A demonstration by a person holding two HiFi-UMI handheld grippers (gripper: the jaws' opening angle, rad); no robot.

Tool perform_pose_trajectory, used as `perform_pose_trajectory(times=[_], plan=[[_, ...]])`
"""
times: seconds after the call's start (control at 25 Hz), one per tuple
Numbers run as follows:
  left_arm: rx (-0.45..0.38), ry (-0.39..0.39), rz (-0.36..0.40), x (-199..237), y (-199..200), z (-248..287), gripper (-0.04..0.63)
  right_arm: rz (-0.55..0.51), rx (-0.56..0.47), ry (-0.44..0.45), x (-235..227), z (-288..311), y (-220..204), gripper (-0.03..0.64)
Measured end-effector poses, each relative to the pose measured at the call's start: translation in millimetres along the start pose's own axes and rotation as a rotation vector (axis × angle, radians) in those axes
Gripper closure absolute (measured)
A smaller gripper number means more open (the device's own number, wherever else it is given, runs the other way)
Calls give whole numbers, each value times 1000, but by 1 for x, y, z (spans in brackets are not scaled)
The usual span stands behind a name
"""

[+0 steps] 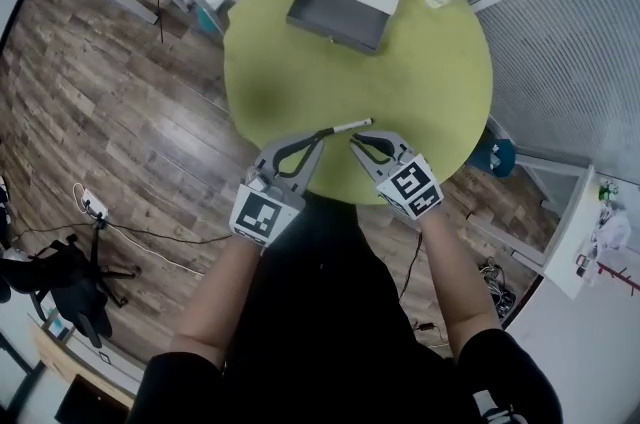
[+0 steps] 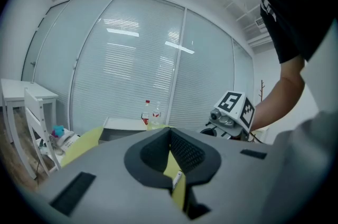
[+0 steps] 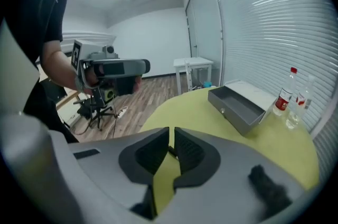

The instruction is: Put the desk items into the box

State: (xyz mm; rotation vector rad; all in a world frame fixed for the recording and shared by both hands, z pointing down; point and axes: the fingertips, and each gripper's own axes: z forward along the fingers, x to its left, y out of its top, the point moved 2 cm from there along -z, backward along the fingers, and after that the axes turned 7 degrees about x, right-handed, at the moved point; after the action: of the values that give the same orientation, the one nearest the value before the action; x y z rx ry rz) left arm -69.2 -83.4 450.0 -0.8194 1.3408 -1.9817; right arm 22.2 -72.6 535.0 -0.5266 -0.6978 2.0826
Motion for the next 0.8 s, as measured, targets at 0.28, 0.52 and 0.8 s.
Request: perform_pose_trajectory(times=[0.28,0.52,0.8], plan=[[17,15,-38,14,-38,33,583,-227,225,72,-24,56,-44,576],[26,38,-78,30,-64,50,583,-430,393,163,-30,93,-72,531],[43,44,-92,36,-75,60,583,-643,571,248,-29,115,-91,528]])
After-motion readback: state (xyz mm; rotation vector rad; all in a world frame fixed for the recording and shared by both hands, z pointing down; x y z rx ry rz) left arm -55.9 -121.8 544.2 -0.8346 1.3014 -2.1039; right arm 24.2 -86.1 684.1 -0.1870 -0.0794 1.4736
